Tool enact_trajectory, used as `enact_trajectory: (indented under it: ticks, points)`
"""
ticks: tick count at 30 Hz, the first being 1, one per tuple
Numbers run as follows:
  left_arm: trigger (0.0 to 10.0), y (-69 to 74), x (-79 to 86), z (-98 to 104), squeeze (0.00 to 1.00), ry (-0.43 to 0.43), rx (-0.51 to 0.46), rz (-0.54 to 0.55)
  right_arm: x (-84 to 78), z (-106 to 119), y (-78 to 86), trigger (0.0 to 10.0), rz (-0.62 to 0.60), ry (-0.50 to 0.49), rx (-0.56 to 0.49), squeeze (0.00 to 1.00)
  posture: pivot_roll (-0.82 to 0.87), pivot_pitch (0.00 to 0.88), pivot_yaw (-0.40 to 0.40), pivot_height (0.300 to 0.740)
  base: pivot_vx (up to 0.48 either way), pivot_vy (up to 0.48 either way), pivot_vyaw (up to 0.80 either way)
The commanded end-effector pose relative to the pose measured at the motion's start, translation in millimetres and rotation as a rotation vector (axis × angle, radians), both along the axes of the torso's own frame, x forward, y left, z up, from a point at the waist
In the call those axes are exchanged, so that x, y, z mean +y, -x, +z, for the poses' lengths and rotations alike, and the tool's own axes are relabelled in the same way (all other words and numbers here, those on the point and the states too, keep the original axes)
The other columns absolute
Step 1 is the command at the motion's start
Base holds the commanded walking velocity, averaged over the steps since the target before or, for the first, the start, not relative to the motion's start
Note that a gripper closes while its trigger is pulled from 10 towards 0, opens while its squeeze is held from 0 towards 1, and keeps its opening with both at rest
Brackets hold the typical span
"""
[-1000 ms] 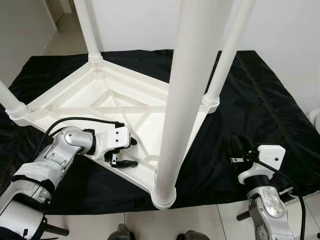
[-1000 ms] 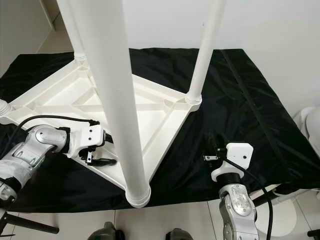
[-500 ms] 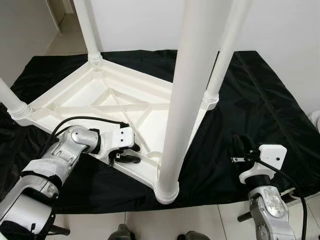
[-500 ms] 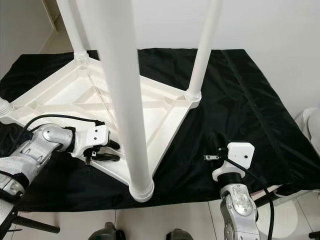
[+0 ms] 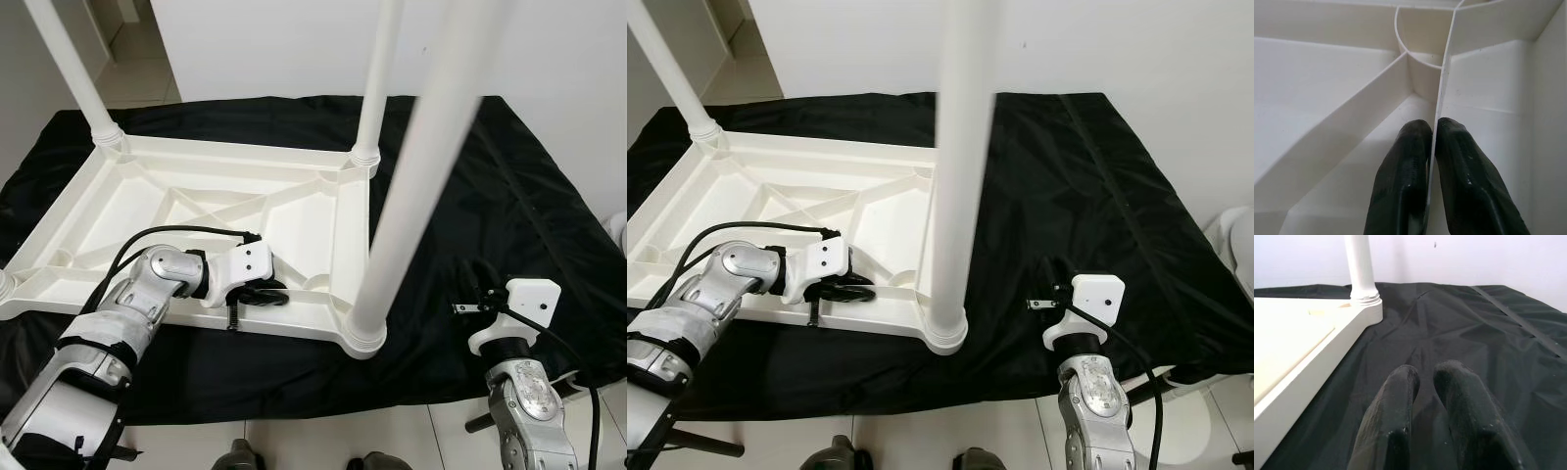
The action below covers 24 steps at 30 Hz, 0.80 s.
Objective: Building children table
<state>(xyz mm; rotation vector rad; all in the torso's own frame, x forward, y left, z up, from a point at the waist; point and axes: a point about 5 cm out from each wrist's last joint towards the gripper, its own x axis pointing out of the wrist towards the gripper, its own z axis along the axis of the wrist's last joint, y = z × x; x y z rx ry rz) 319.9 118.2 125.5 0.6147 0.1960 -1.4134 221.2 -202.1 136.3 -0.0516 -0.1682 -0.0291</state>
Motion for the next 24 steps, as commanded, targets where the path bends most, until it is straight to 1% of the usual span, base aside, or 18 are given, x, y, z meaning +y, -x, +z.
enact_trajectory:
  ticks: [1, 2, 3, 5, 8, 14, 15, 16, 17, 18, 19, 20, 21, 24]
  points:
    - [0.0, -9.0, -7.9, 7.7, 0.00, 0.125, -0.107, 0.180, -5.0, -1.0, -0.6, 10.0, -0.028, 0.008, 0.006, 0.00, -0.01, 0.024, 0.026, 0.740, 0.000, 0.000, 0.00]
    - [0.0, -9.3, -11.6, 9.5, 0.00, 0.141, -0.114, 0.180, -5.3, -1.0, -0.6, 10.0, -0.033, 0.005, 0.005, 0.00, -0.01, 0.024, 0.026, 0.740, 0.000, 0.000, 0.00]
    - [0.0, -9.3, -11.6, 9.5, 0.00, 0.141, -0.114, 0.180, -5.3, -1.0, -0.6, 10.0, -0.033, 0.005, 0.005, 0.00, -0.01, 0.024, 0.026, 0.740, 0.000, 0.000, 0.00]
    - [0.0, -8.2, -20.3, 11.8, 0.00, 0.165, -0.120, 0.159, -4.7, -1.4, -0.9, 10.0, -0.033, 0.005, 0.006, 0.00, -0.01, 0.025, 0.029, 0.740, 0.000, 0.000, 0.00]
    - [0.2, -8.4, -32.6, 14.7, 0.00, 0.200, -0.121, 0.158, -4.3, -1.7, 0.3, 10.0, -0.038, 0.005, 0.005, 0.00, -0.02, 0.024, 0.034, 0.740, 0.000, 0.000, 0.00]
    - [0.2, -8.4, -33.7, 14.6, 0.00, 0.201, -0.120, 0.158, -4.3, -1.6, 0.6, 10.0, -0.041, 0.004, 0.004, 0.00, -0.02, 0.024, 0.039, 0.740, 0.000, 0.000, 0.00]
    - [2.7, -9.2, -34.5, 13.6, 0.00, 0.194, -0.126, 0.162, -4.6, -1.9, 1.8, 10.0, -0.045, 0.003, 0.003, 0.00, -0.03, 0.025, 0.041, 0.740, 0.000, 0.000, 0.00]
    - [2.7, -9.2, -34.5, 13.6, 0.00, 0.194, -0.126, 0.162, -4.6, -1.9, 1.8, 10.0, -0.045, 0.003, 0.003, 0.00, -0.03, 0.025, 0.041, 0.740, 0.000, 0.000, 0.00]
    - [10.0, -10.2, -34.4, 13.6, 0.00, 0.185, -0.136, 0.162, -6.2, -2.7, 4.2, 10.0, -0.057, 0.004, 0.005, 0.00, -0.03, 0.031, 0.048, 0.740, 0.000, 0.000, 0.00]
    - [10.0, -11.2, -33.6, 14.2, 0.04, 0.183, -0.141, 0.162, -8.1, -3.3, 6.3, 10.0, -0.071, 0.001, 0.004, 0.00, -0.03, 0.033, 0.048, 0.740, 0.000, 0.000, 0.00]
    - [10.0, -11.2, -33.6, 14.2, 0.04, 0.183, -0.141, 0.162, -8.1, -3.3, 6.3, 10.0, -0.071, 0.001, 0.004, 0.00, -0.03, 0.033, 0.048, 0.740, 0.000, 0.000, 0.00]
    - [10.0, -12.1, -32.5, 15.0, 0.26, 0.182, -0.145, 0.165, -9.7, -3.6, 7.9, 10.0, -0.083, -0.003, 0.003, 0.00, -0.03, 0.033, 0.048, 0.740, 0.000, 0.000, 0.00]
    - [10.0, -13.2, -30.2, 16.6, 1.00, 0.185, -0.140, 0.166, -10.8, -2.8, 8.7, 10.0, -0.092, -0.008, -0.003, 0.00, -0.03, 0.036, 0.049, 0.740, 0.000, 0.000, 0.00]
    - [10.0, -15.0, -26.2, 20.2, 1.00, 0.187, -0.141, 0.168, -11.4, -1.5, 8.8, 10.0, -0.100, -0.016, -0.014, 0.00, -0.03, 0.037, 0.051, 0.740, 0.000, 0.000, 0.00]
